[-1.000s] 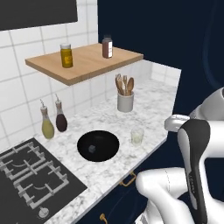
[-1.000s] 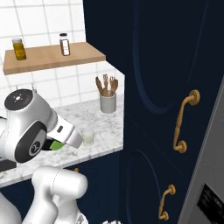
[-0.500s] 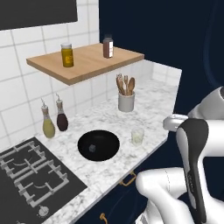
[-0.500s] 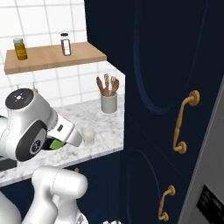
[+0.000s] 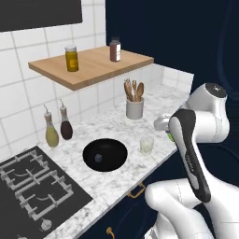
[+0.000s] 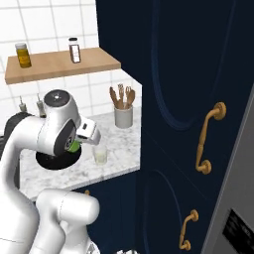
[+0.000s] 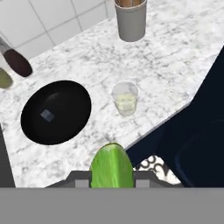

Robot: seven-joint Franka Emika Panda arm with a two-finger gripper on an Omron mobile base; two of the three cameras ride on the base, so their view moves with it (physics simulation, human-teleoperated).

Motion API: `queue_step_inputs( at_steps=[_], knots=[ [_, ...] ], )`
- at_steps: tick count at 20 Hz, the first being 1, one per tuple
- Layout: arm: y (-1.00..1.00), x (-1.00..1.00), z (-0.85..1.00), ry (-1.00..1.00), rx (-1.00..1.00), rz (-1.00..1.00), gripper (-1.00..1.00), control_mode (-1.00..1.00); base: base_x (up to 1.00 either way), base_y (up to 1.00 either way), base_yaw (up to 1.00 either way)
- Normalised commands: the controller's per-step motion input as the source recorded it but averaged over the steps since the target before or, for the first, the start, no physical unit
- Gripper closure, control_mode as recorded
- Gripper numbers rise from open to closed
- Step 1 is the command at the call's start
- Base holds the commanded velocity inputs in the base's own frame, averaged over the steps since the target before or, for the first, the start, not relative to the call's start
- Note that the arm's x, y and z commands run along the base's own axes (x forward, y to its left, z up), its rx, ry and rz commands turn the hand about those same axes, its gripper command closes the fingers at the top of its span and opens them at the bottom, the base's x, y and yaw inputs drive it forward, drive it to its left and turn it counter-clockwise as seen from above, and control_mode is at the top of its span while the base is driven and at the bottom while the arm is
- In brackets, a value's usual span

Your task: Grab a lemon wedge from the fridge and one ice cube from the ice bowl, and put them in the glass of lemonade.

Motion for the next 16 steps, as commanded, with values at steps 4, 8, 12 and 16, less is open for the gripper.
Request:
queue_step_inputs(
  at_steps=[4, 8, 12, 16],
  knots=[
    [0.18, 0.84, -0.39, 0.2, -0.07, 0.06, 1.0, -1.0, 0.0, 0.0, 0.0],
    [0.07, 0.68, -0.45, 0.16, -0.04, 0.0, 1.0, -1.0, 0.0, 0.0, 0.0],
    [0.01, 0.33, -0.63, 0.01, 0.0, 0.0, 1.0, -1.0, 0.0, 0.0, 0.0],
    [0.0, 0.5, -0.33, -0.01, 0.0, 0.0, 1.0, -1.0, 0.0, 0.0, 0.0]
  ],
)
